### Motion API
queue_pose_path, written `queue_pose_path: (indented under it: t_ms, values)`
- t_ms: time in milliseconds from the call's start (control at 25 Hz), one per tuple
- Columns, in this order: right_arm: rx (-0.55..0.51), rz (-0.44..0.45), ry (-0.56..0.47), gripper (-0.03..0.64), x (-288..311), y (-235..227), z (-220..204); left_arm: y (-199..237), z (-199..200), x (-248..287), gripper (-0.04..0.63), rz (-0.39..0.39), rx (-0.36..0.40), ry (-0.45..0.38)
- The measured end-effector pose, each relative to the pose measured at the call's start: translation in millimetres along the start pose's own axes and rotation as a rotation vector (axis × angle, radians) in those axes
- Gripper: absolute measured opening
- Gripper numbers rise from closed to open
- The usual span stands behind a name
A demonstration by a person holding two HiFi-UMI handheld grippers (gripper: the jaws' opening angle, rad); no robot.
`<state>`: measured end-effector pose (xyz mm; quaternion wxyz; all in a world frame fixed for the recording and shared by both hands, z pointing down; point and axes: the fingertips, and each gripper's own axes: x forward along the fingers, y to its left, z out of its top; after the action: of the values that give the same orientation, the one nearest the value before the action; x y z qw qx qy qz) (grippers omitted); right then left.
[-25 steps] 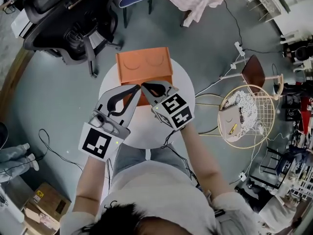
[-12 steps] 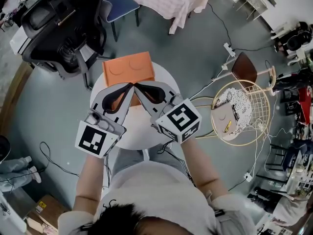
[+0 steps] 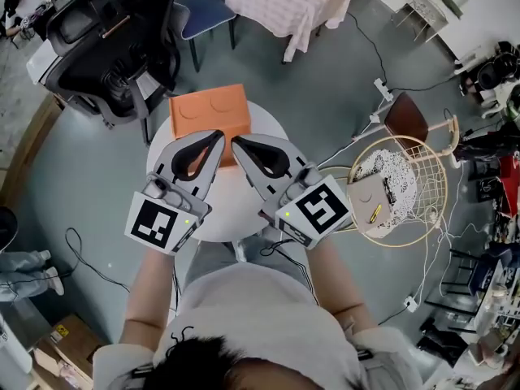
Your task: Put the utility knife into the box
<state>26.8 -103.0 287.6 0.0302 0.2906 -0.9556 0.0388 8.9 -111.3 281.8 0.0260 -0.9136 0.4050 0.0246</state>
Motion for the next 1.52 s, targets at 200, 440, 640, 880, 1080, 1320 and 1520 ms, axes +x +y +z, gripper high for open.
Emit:
queue_pose_path:
  t_ms: [200, 440, 640, 880, 1080, 1320, 1520]
  values:
    - [-0.017, 0.015, -0.018, 0.006, -13, 2, 6, -15, 3, 2, 0.009, 0.012, 0.006, -0.002]
    - [-0.046, 0.025, -0.033, 0.006, -27, 2, 11, -28, 6, 4, 0.009, 0.027, 0.015, -0.003]
    - [-0.062, 0.034, -0.048, 0.006, -38, 1, 15, -39, 9, 7, 0.009, 0.034, 0.026, 0.0]
    - [-0.059, 0.049, -0.06, 0.006, -40, 0, 17, -41, 11, 8, 0.009, 0.047, 0.039, 0.0]
    - [-0.061, 0.066, -0.063, 0.006, -37, -1, 17, -39, 11, 9, 0.009, 0.065, 0.046, 0.009]
    - [-0.06, 0.087, -0.066, 0.006, -37, -2, 17, -40, 12, 10, 0.009, 0.077, 0.048, 0.003]
    - [-0.061, 0.096, -0.063, 0.006, -38, -2, 15, -41, 10, 11, 0.009, 0.085, 0.047, 0.003]
